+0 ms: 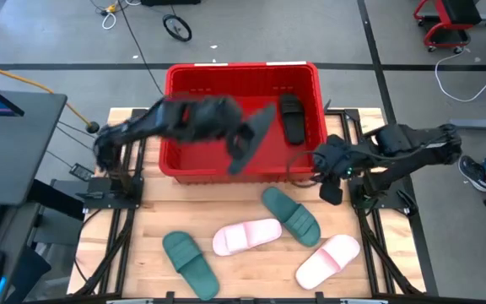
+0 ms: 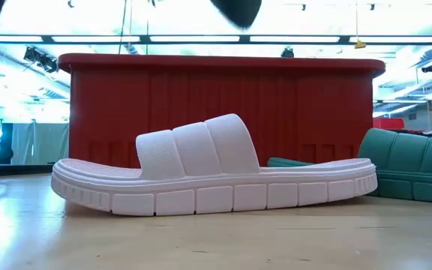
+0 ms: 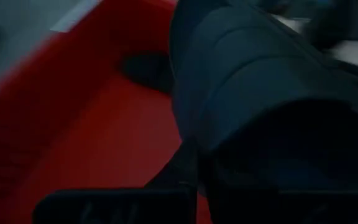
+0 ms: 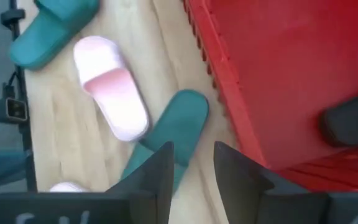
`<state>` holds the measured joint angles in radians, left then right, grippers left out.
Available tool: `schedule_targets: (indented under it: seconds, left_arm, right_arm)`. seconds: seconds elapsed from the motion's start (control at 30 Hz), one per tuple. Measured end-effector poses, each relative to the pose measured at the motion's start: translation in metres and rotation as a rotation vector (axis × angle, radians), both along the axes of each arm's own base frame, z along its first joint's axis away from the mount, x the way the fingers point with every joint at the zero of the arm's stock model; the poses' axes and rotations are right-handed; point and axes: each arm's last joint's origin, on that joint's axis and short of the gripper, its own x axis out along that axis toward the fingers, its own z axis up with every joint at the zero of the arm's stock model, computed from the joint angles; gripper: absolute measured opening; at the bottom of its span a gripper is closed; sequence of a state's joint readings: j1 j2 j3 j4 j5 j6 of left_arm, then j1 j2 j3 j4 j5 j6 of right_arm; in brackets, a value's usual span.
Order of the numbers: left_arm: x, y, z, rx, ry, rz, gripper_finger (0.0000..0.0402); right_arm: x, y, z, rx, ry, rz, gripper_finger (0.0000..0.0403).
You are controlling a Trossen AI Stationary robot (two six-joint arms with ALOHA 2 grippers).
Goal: Pick and place slides into bin
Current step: Put the black slide into the container
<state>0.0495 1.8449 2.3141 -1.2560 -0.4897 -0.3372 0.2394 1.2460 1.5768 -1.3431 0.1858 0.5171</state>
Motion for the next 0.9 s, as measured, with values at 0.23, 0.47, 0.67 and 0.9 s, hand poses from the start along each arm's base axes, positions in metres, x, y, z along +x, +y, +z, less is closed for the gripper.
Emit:
schedule_targets:
  seconds: [0.23,0.47,0.67,0.9]
  left_arm:
    - [0.046,0.115,-0.063,0.022,0.140,0.109,0.0011]
    - [0.078,0.177,-0.158,-0.036,0.383,0.146,0.0011]
    - [0.100,0.197,-0.210,-0.014,0.435,0.139,0.0011]
    - [0.117,0.203,-0.253,-0.048,0.452,0.079,0.0028]
  right_arm:
    - [-0.001,0.009,0.001,-0.069,-0.060,-0.134,0.0119]
    - [0.000,0.011,0.000,-0.094,-0.083,-0.199,0.0119]
    - [0.001,0.011,0.000,-0.100,-0.088,-0.212,0.0119]
    - [0.001,0.010,0.001,-0.116,-0.112,-0.243,0.0119]
